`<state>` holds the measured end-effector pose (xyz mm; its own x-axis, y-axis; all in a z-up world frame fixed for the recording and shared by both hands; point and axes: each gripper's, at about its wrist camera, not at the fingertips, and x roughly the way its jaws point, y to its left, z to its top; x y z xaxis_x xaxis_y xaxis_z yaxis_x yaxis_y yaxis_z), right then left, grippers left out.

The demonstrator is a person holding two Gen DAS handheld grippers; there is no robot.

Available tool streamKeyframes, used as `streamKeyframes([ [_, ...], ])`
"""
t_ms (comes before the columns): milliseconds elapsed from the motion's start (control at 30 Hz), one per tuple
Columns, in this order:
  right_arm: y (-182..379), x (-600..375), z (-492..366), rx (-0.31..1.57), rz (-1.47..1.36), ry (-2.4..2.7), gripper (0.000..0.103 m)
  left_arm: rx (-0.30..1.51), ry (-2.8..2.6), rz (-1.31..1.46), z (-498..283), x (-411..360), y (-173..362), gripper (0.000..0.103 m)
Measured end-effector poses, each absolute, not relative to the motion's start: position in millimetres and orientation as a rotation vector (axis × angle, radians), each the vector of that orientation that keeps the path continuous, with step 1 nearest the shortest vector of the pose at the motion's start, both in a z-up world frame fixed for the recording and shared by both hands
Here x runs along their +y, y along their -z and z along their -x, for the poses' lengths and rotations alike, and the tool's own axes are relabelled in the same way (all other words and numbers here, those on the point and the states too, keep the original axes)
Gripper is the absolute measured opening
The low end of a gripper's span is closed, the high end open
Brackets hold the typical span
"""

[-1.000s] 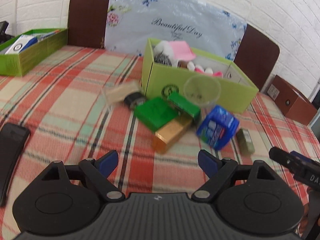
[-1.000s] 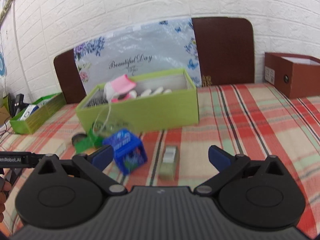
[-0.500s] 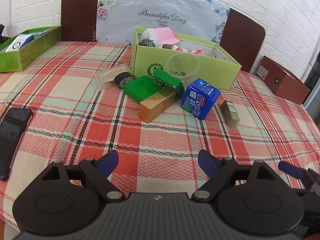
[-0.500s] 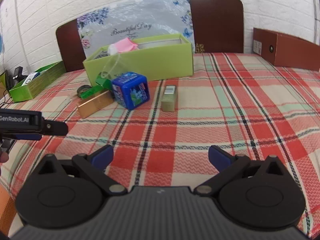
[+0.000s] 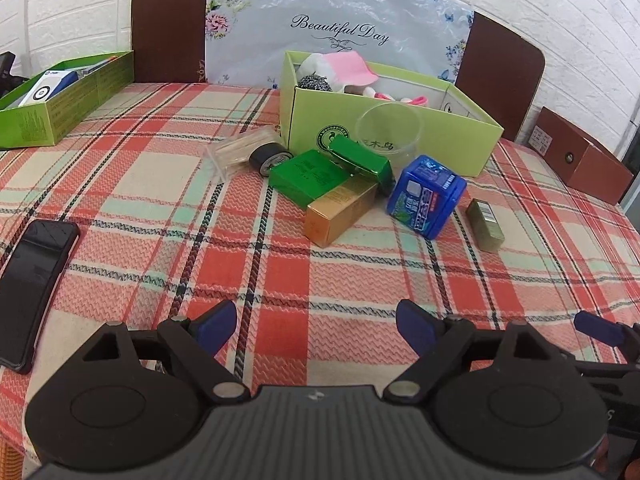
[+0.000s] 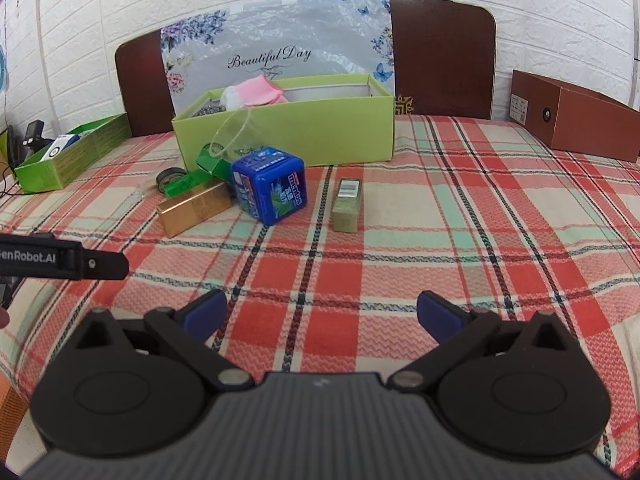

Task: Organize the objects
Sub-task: 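Grasp the tan box with the left tool while the right tool grasps the small khaki box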

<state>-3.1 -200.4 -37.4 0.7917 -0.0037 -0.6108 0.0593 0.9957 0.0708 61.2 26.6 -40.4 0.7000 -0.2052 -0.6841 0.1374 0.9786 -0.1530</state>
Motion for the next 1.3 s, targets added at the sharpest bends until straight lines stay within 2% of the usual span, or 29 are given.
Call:
streamKeyframes([
  [333,43.5,-199.5,-16.8,0.684,-0.045,0.075,0.103,0.661,0.292,0.034,-122.4,22.9,38.7,0.089],
  [400,43.3,-202.7,-22.1,0.684,-0.050,0.078,0.103,0.658,0.309,-0.023,-133.0,16.3,42.0,0.080],
  [467,43.1,-205.2,-29.4,0.676,-0.051,0.077,0.100,0.673,0.335,-0.049,-140.1,10.1,45.4,0.064],
  [500,43.3,-205.8,-34.5,0.674,-0.042,0.077,0.094,0.680,0.355,-0.052,-143.0,7.7,47.6,0.061],
  [567,43.3,-206.3,-45.9,0.671,-0.019,0.080,0.087,0.699,0.365,-0.065,-146.1,3.1,51.8,0.036],
  [633,43.5,-206.8,-57.2,0.660,-0.002,0.087,0.079,0.707,0.374,-0.063,-146.1,3.5,55.2,0.029],
  [733,43.5,-210.3,-74.7,0.654,0.001,0.079,0.065,0.713,0.383,-0.057,-138.4,7.2,54.1,0.027],
  [900,49.4,-217.2,-106.1,0.663,0.001,0.077,0.053,0.714,0.414,-0.066,-107.7,14.1,44.6,0.025],
  [967,55.2,-220.3,-116.9,0.675,-0.008,0.069,0.035,0.715,0.426,-0.064,-96.2,15.5,42.6,0.025],
  [1000,57.4,-221.2,-119.8,0.684,-0.008,0.062,0.022,0.712,0.426,-0.061,-92.2,16.1,41.7,0.025],
  [1100,58.0,-222.2,-112.0,0.689,-0.016,0.039,0.022,0.708,0.406,-0.052,-92.9,13.7,40.8,0.029],
  [1200,55.7,-219.0,-87.5,0.705,-0.003,0.001,0.022,0.732,0.382,-0.048,-101.1,8.2,45.9,0.043],
  [1233,55.1,-217.8,-76.7,0.712,0.000,-0.012,0.022,0.736,0.374,-0.046,-102.5,7.0,47.7,0.052],
  [1300,54.8,-215.3,-57.5,0.723,-0.002,-0.042,0.022,0.738,0.365,-0.042,-105.0,4.4,50.1,0.053],
])
